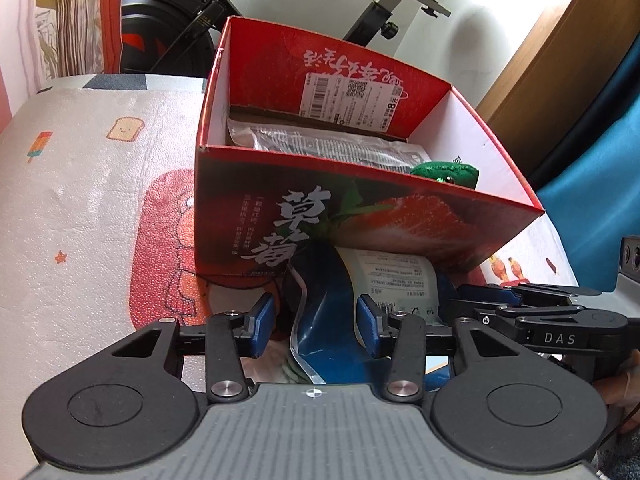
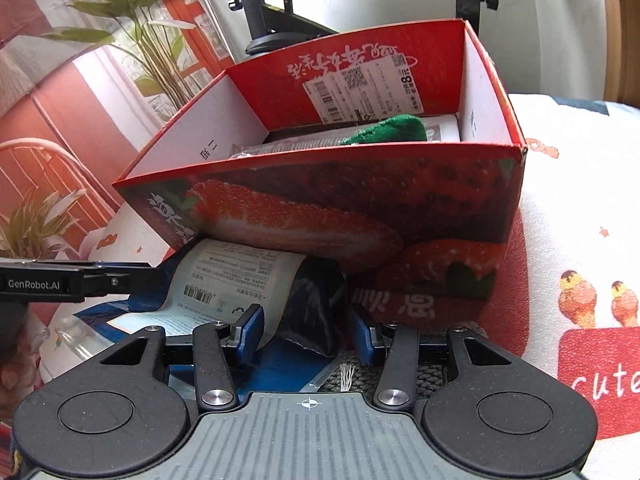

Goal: Organize soft objects
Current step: 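Lower the left tool to the blue-and-white packet and close on it, then lift the blue-and-white packet with the left tool over the box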

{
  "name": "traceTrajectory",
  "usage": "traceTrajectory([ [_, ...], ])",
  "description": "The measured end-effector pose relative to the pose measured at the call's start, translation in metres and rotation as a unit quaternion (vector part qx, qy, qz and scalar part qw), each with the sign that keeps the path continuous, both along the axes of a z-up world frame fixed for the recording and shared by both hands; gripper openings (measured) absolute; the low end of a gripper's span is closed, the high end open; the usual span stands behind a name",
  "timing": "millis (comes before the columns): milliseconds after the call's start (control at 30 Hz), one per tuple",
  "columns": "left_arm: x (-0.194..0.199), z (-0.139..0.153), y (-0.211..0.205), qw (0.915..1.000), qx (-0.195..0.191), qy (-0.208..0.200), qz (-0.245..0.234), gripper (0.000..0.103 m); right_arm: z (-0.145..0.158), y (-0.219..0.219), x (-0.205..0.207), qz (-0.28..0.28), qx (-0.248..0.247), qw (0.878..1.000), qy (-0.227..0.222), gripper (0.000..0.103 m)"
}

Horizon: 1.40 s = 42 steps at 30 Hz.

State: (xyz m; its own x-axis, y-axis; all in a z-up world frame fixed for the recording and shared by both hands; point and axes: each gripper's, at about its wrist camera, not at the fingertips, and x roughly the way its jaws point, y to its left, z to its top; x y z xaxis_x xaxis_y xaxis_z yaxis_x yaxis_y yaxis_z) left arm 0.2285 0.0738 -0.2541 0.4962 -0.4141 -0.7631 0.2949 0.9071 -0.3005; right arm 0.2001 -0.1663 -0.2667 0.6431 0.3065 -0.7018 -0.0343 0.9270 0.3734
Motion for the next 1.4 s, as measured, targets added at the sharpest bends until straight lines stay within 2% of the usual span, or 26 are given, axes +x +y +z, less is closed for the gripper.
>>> traceTrajectory([
  [400,0.003,-0.011,-0.01,0.9995,0.008,0.01,-0.028,0.045,-0.01,-0.001,0.008,0.011,0.025,0.999,0.019,0.045],
  [700,0.004,-0.014,-0.012,0.9994,0.014,0.004,-0.031,0.036,-0.012,-0.001,0.01,0.014,0.037,0.999,0.027,0.046],
  [767,0.003,-0.014,-0.012,0.9994,0.014,0.002,-0.032,0.032,-0.011,0.0,0.01,0.015,0.032,0.999,0.026,0.041],
  [967,-0.002,-0.011,-0.011,0.9993,0.019,-0.005,-0.031,0.029,0.001,0.011,0.005,0.044,-0.008,0.999,-0.003,0.028],
  [1167,-0.01,-0.001,-0.001,0.9995,0.001,-0.017,-0.025,0.029,0.017,0.019,-0.005,0.06,-0.027,0.997,-0.035,0.026],
  [1400,-0.026,0.022,0.012,0.998,-0.027,-0.052,-0.022,0.029,0.045,0.027,-0.016,0.075,-0.047,0.993,-0.078,0.026],
])
